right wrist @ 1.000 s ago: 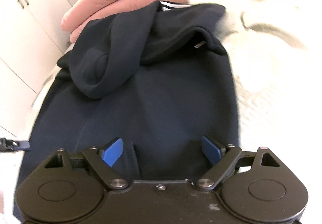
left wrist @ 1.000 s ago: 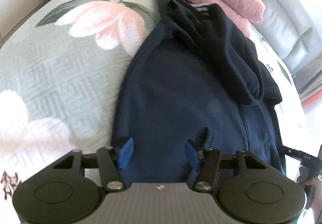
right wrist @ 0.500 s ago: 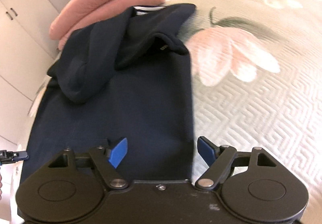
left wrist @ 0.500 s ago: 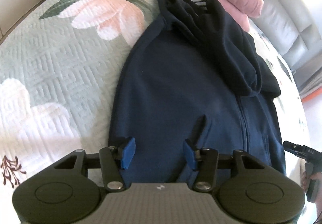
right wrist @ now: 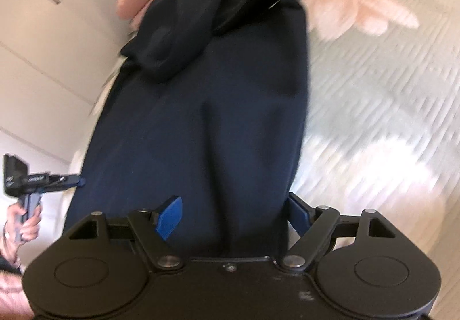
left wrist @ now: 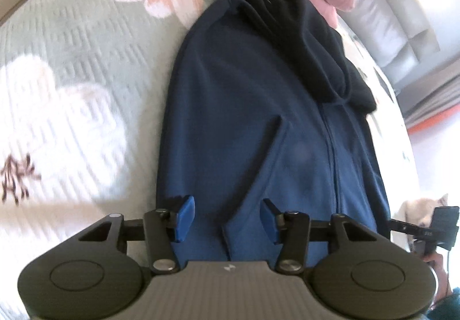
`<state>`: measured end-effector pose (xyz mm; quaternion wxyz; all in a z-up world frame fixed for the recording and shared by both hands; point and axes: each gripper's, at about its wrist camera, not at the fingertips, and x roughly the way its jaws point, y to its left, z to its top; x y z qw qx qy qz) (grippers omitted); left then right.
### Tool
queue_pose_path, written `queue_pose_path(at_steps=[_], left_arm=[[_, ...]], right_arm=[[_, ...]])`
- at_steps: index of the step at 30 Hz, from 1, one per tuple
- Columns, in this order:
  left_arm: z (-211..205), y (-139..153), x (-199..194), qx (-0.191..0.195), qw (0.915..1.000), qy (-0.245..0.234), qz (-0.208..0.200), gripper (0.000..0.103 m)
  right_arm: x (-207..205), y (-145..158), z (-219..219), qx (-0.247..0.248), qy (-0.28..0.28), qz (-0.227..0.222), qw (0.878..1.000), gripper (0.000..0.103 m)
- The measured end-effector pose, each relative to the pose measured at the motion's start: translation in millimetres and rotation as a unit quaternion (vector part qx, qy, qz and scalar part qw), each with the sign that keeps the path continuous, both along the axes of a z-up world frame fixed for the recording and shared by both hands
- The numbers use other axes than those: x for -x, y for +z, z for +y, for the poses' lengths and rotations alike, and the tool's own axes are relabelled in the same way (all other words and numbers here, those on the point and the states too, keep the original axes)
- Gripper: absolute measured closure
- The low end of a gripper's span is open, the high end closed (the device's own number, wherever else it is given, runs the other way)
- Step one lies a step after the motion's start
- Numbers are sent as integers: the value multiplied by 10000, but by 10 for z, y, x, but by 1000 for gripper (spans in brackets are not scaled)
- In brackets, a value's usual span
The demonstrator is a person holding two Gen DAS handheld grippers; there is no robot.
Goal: Fold large clothes
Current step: 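Grasp the hoodie hem with both grippers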
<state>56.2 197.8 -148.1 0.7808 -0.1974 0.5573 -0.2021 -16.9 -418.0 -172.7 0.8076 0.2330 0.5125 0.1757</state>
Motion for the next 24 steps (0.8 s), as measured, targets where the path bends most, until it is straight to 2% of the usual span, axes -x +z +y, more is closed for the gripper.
queue_pose_path(at_steps=[3,5,7,11,15,18,20,23,24], left_arm=[[38,17,153,-94,9999,-45,-105,51],[96,65,217,-125,9996,41,-235,50],[171,106,243,-123,9992,170,-349,45],[219,47,232,72,9996,221,-156,43],[163,-47,306,265,9994,197,138,45],[154,-10,415,-61,9998,169,14,46],[230,41,494,-128,9994,315,-60,46],[349,118,584,-515,9966,588,-256,34],[392,93,592,-467,9966,657,-172,33]], right_arm=[[142,-19,118,38,175,6,9998,9],[219,1,112,8,70,-2,10000,9],[284,22,72,-18,-82,-48,10000,10],[351,-81,113,-197,83,129,9997,10],[421,-104,185,-314,59,36,9995,10],[408,-126,203,-332,-5,0,9994,9],[369,-121,216,-323,0,35,9995,9],[356,-130,207,-257,75,46,9996,9],[356,-132,201,-253,89,44,9996,8]])
